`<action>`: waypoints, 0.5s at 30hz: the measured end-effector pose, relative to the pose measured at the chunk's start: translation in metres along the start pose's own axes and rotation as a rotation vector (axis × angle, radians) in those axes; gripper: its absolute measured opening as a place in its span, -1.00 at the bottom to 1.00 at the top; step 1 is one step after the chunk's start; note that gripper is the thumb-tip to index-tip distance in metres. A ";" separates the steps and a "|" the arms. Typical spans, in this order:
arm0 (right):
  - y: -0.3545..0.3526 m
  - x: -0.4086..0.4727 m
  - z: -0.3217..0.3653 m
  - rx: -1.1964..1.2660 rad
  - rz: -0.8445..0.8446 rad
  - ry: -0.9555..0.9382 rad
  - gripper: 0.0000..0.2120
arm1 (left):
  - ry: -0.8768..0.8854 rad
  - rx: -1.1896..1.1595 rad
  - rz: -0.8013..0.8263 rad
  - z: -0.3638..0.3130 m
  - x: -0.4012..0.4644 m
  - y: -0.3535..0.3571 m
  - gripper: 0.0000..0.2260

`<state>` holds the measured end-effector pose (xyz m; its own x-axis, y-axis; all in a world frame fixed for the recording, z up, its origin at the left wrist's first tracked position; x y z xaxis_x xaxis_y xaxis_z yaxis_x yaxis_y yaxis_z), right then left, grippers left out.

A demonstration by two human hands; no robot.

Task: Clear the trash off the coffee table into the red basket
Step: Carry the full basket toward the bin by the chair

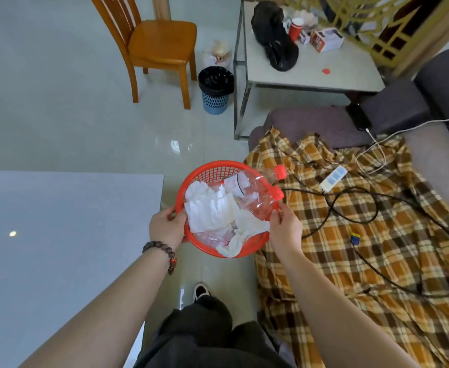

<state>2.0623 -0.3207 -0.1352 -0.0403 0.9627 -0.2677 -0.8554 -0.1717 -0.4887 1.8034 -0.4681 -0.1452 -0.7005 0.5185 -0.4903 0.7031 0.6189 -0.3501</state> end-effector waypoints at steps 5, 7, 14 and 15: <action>0.024 0.062 0.034 -0.021 0.000 -0.012 -0.75 | -0.004 0.001 -0.017 -0.044 0.059 0.010 -0.83; 0.033 0.087 0.044 -0.019 0.003 -0.012 -0.73 | -0.016 0.002 -0.016 -0.058 0.083 0.017 -0.86; 0.073 0.196 0.075 -0.014 0.034 -0.039 -0.74 | -0.052 0.013 -0.029 -0.102 0.186 0.054 -0.94; 0.080 0.216 0.080 -0.011 0.040 -0.041 -0.73 | -0.052 0.021 -0.032 -0.111 0.205 0.060 -0.93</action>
<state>1.9440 -0.1099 -0.1656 -0.0955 0.9628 -0.2526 -0.8469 -0.2119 -0.4877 1.6889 -0.2592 -0.1779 -0.7161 0.4667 -0.5191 0.6829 0.6223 -0.3826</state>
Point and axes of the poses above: each hand's wrist, its own x-axis towards the middle knuckle, its own y-axis out of the palm, z = x × y, the point moved 8 cm from there along x, towards the middle knuckle, and after that the axes turned 7 degrees about x, right-handed, at the moved point
